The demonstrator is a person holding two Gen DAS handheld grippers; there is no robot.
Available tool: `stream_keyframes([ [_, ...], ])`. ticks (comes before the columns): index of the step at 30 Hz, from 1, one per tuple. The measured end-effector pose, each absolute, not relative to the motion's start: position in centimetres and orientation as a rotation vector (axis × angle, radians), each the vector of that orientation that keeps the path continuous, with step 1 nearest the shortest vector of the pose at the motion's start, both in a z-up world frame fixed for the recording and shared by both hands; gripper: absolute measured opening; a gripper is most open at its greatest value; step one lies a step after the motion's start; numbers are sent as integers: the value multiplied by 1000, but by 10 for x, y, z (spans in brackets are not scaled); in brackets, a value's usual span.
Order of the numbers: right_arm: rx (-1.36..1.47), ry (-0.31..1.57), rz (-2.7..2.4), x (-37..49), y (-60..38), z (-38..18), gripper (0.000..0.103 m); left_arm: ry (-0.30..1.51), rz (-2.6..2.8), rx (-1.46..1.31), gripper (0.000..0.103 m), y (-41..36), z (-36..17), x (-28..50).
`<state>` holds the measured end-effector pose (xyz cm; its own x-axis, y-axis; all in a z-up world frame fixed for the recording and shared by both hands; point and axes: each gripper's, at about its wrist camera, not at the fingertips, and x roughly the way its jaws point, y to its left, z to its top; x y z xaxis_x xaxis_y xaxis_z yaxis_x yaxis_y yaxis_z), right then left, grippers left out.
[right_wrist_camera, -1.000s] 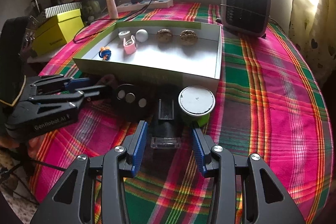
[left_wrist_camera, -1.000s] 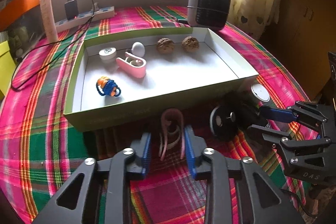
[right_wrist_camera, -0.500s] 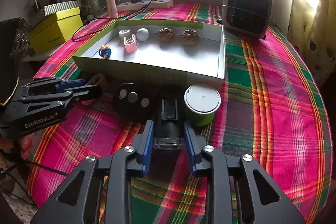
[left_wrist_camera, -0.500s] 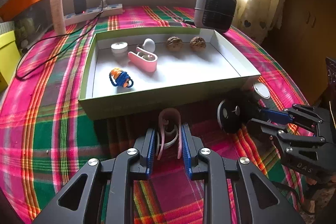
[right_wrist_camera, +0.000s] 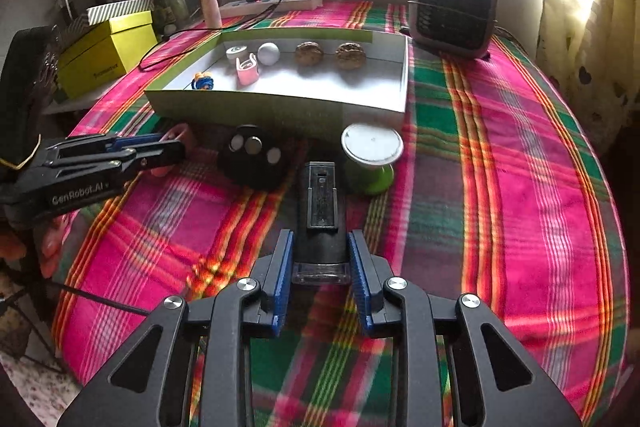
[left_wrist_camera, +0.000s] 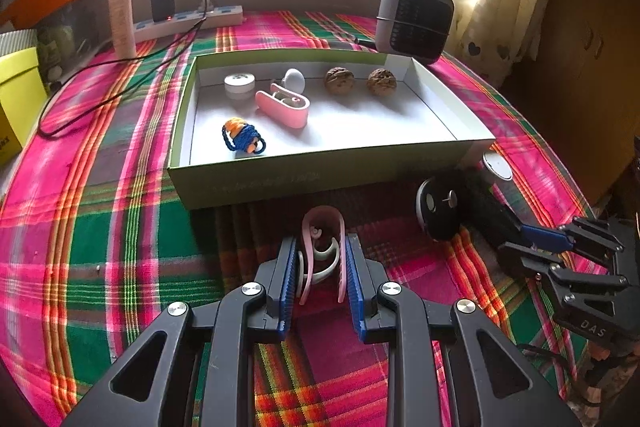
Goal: Organize objects
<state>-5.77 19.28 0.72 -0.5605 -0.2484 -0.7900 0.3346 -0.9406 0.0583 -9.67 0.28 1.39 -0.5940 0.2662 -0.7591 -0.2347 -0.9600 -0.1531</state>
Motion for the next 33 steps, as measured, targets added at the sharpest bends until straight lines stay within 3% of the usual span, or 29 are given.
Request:
stream_keyframes([
  [8,1248,187,-2521,-60,187,6,29,-49,2580,-1237,22,3,14,-95],
  [12,1230,183,-2512,-64,182,5,41,-52,2575,-1235,25,3,14,-95],
  [28,1213,176,-2536,-72,178,4,41,-4,2617,-1234,28,11,14,-97],
  [33,1215,158,-2547,-72,182,4,33,8,2630,-1238,26,13,14,-97],
])
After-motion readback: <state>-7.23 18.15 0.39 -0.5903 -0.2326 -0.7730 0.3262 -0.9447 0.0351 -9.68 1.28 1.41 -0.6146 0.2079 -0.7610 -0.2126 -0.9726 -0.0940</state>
